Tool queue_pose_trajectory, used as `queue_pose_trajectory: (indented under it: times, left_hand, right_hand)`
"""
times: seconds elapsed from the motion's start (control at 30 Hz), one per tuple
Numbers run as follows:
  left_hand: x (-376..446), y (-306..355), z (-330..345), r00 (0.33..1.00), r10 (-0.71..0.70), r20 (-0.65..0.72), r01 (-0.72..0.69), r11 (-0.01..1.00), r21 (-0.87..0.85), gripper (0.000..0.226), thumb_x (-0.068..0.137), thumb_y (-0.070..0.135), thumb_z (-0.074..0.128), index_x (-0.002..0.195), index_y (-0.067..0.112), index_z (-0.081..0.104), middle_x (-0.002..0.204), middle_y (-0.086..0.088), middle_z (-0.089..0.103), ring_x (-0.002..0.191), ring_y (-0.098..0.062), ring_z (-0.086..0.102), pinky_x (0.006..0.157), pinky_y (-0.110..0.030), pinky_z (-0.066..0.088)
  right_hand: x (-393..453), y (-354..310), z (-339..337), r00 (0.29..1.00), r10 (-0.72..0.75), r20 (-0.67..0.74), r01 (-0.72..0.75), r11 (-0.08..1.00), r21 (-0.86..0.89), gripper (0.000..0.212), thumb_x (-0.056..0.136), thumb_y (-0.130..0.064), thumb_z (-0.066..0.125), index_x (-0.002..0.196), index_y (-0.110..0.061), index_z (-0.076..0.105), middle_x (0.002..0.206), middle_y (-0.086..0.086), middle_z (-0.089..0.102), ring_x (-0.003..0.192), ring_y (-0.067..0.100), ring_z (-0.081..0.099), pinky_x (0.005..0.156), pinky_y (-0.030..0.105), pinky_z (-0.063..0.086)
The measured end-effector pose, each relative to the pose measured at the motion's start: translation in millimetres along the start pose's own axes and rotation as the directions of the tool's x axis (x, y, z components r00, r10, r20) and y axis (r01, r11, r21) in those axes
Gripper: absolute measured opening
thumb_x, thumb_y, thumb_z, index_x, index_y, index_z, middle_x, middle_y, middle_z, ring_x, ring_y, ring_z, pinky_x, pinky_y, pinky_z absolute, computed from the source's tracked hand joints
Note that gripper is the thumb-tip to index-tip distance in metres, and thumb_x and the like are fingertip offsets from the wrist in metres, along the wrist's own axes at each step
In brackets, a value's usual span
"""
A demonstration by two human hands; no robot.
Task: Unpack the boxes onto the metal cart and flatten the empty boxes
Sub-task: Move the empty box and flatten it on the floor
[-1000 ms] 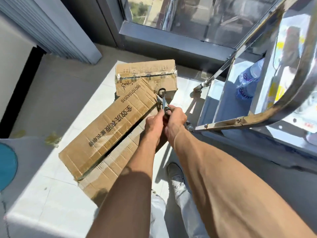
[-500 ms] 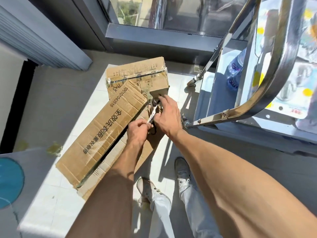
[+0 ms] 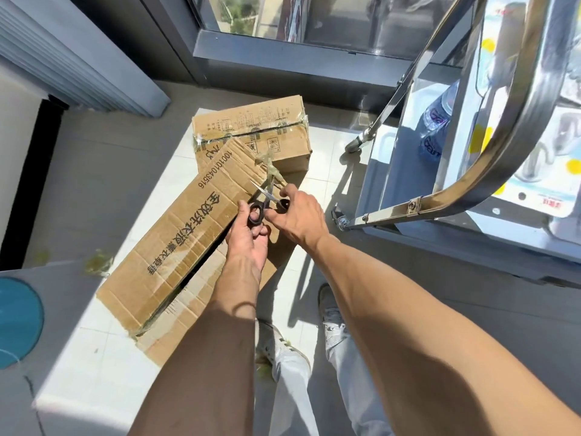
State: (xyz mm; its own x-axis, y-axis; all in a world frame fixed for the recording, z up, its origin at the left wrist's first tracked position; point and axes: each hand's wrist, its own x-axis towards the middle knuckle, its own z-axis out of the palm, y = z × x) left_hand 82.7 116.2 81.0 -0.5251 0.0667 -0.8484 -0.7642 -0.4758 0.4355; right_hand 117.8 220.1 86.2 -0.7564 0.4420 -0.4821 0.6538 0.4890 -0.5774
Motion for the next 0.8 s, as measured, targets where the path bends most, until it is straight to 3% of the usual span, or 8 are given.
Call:
queue_pose_trajectory:
  times: [0.17, 0.27, 0.37, 0.43, 0.5, 0.63, 0.73, 0.8]
  left_hand:
    - [-2.7, -14.6, 6.7, 0.999, -0.026, -0.043, 0.023, 0.998, -0.064, 0.018, 0.101, 0.020, 0.049, 0.088, 0.012, 0.058, 0.055, 0.003, 0.046, 0.038, -0.003, 0.034, 0.038, -0.010, 0.033]
    - [-0.8, -19.6, 9.0, 0.995, -0.038, -0.096, 0.035, 0.999, -0.031, 0.018, 0.100, 0.018, 0.049, 0.086, 0.013, 0.060, 0.053, 0.004, 0.048, 0.045, -0.007, 0.038, 0.044, -0.015, 0.039]
    - [0.1, -29.7, 9.4, 0.982, -0.057, -0.178, 0.072, 0.994, 0.080, 0.014, 0.092, 0.018, 0.057, 0.086, 0.008, 0.065, 0.074, -0.008, 0.064, 0.066, -0.024, 0.062, 0.073, -0.035, 0.056]
    - [-2.5, -35.1, 8.1, 0.966, -0.039, -0.257, 0.084, 0.983, 0.165, 0.018, 0.086, 0.015, 0.064, 0.098, 0.002, 0.070, 0.088, -0.016, 0.069, 0.077, -0.029, 0.066, 0.081, -0.046, 0.057]
    - [-4.9, -38.2, 7.2, 0.956, 0.035, -0.291, 0.032, 0.974, 0.222, 0.020, 0.083, 0.007, 0.066, 0.102, 0.004, 0.071, 0.085, -0.013, 0.071, 0.073, -0.028, 0.067, 0.072, -0.041, 0.060]
    - [-2.6, -39.5, 11.0, 0.957, 0.137, -0.257, -0.030, 0.925, 0.379, 0.017, 0.082, -0.002, 0.059, 0.087, 0.009, 0.070, 0.070, -0.005, 0.067, 0.061, -0.019, 0.064, 0.054, -0.023, 0.051]
    - [-1.8, -32.3, 15.2, 0.919, 0.258, -0.297, -0.057, 0.835, 0.547, 0.016, 0.081, 0.006, 0.056, 0.081, 0.013, 0.070, 0.056, 0.000, 0.060, 0.058, -0.019, 0.057, 0.056, -0.022, 0.044]
    - [-2.9, -25.3, 17.3, 0.888, 0.354, -0.293, -0.087, 0.755, 0.650, 0.020, 0.079, 0.006, 0.055, 0.082, 0.017, 0.072, 0.064, -0.001, 0.068, 0.067, -0.019, 0.065, 0.069, -0.026, 0.052]
  right_hand:
    - [-11.6, -6.7, 5.2, 0.986, 0.165, -0.009, -0.158, 0.959, 0.234, 0.048, 0.080, -0.035, 0.061, 0.126, -0.023, 0.053, 0.104, 0.008, 0.068, 0.103, 0.032, 0.059, 0.097, 0.043, 0.045]
    - [-15.2, -7.9, 2.9, 0.981, 0.188, -0.045, -0.168, 0.944, 0.284, 0.047, 0.077, -0.022, 0.059, 0.124, -0.023, 0.054, 0.100, 0.007, 0.069, 0.100, 0.032, 0.060, 0.096, 0.041, 0.046]
    - [-18.7, -4.0, 4.8, 0.980, 0.181, -0.084, -0.161, 0.965, 0.207, 0.045, 0.077, -0.019, 0.059, 0.122, -0.021, 0.055, 0.106, 0.007, 0.064, 0.100, 0.028, 0.059, 0.093, 0.035, 0.046]
    - [-22.6, 1.3, 9.0, 0.975, 0.192, -0.108, -0.172, 0.969, 0.176, 0.041, 0.079, -0.017, 0.054, 0.119, -0.019, 0.055, 0.109, 0.007, 0.057, 0.101, 0.027, 0.056, 0.089, 0.033, 0.043]
    - [-26.6, 7.1, 13.1, 0.973, 0.195, -0.126, -0.173, 0.971, 0.168, 0.038, 0.081, -0.019, 0.052, 0.119, -0.019, 0.055, 0.110, 0.007, 0.052, 0.101, 0.027, 0.055, 0.088, 0.033, 0.042]
    - [-29.7, 15.1, 17.8, 0.944, 0.173, -0.281, -0.149, 0.983, 0.107, 0.033, 0.079, -0.022, 0.054, 0.112, -0.019, 0.058, 0.106, 0.005, 0.048, 0.101, 0.024, 0.049, 0.091, 0.034, 0.036]
    - [-25.3, 16.9, 16.3, 0.917, 0.153, -0.367, -0.168, 0.986, -0.010, 0.028, 0.080, -0.014, 0.058, 0.107, -0.016, 0.055, 0.104, 0.006, 0.048, 0.099, 0.025, 0.047, 0.085, 0.033, 0.032]
    - [-19.7, 18.5, 12.2, 0.929, 0.120, -0.351, -0.176, 0.976, -0.132, 0.028, 0.081, -0.011, 0.058, 0.108, -0.017, 0.054, 0.106, 0.006, 0.048, 0.098, 0.025, 0.046, 0.084, 0.033, 0.031]
